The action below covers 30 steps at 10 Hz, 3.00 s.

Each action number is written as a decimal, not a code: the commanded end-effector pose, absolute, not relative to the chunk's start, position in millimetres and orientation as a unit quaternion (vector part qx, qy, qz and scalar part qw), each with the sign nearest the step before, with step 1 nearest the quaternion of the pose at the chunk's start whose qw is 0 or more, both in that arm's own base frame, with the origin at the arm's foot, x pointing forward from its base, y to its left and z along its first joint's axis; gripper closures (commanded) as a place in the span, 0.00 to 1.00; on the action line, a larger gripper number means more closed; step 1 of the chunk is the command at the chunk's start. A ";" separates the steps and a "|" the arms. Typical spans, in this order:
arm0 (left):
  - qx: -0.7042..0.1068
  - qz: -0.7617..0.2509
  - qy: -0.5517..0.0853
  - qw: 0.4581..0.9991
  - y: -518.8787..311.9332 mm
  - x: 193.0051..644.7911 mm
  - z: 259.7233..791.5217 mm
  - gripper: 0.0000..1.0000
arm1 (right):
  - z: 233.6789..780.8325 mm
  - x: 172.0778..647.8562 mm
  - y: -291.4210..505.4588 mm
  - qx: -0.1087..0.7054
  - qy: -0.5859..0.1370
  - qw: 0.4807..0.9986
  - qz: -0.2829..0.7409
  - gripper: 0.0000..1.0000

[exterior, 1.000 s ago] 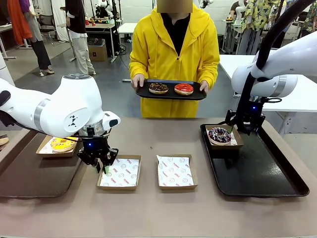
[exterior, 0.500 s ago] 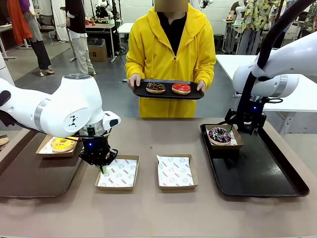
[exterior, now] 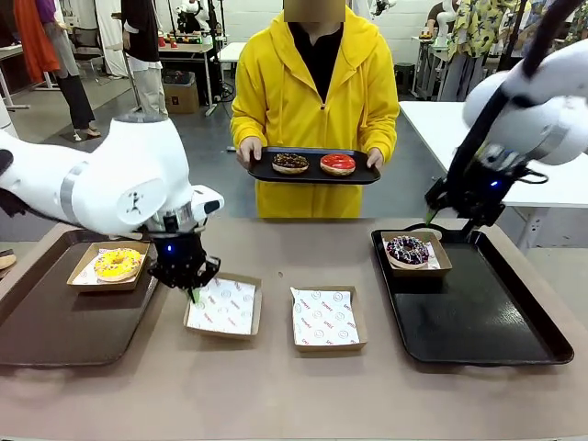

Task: Individually package the donuts and arrange them on the tray.
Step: Place the picked Paper togo box on the Handle tray while simultaneously picking up another Paper togo box from the table with the other hand.

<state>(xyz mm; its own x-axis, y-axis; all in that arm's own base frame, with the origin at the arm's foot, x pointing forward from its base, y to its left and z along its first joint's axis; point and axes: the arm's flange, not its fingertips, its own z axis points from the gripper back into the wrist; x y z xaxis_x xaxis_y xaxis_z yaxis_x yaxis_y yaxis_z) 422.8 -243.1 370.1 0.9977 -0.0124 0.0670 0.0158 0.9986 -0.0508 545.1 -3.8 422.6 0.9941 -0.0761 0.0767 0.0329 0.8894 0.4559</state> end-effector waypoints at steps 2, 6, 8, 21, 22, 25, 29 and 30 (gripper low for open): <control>-0.028 0.016 -0.040 0.999 -255.3 451.9 421.6 1.00 | 458.6 482.5 -114.2 0.436 -0.054 0.898 -0.031 0.00; -0.012 0.042 -0.067 0.997 -270.4 501.3 468.9 1.00 | 450.2 421.5 -207.7 0.558 -0.042 0.828 -0.034 0.00; -0.010 0.050 -0.072 0.996 -277.8 521.7 474.0 1.00 | 426.9 410.4 -235.4 0.593 -0.065 0.801 -0.055 0.00; -0.016 0.033 -0.061 0.998 -284.3 553.5 469.0 1.00 | 381.6 410.8 -241.6 0.609 -0.066 0.788 -0.069 0.00; -0.016 0.033 -0.061 0.998 -284.3 553.5 469.0 1.00 | 381.6 410.8 -241.6 0.609 -0.066 0.788 -0.069 0.00; -0.016 0.033 -0.061 0.998 -284.3 553.5 469.0 1.00 | 381.6 410.8 -241.6 0.609 -0.066 0.788 -0.069 0.00; -0.016 0.033 -0.061 0.998 -284.3 553.5 469.0 1.00 | 381.6 410.8 -241.6 0.609 -0.066 0.788 -0.069 0.00; -0.016 0.033 -0.061 0.998 -284.3 553.5 469.0 1.00 | 381.6 410.8 -241.6 0.609 -0.066 0.788 -0.069 0.00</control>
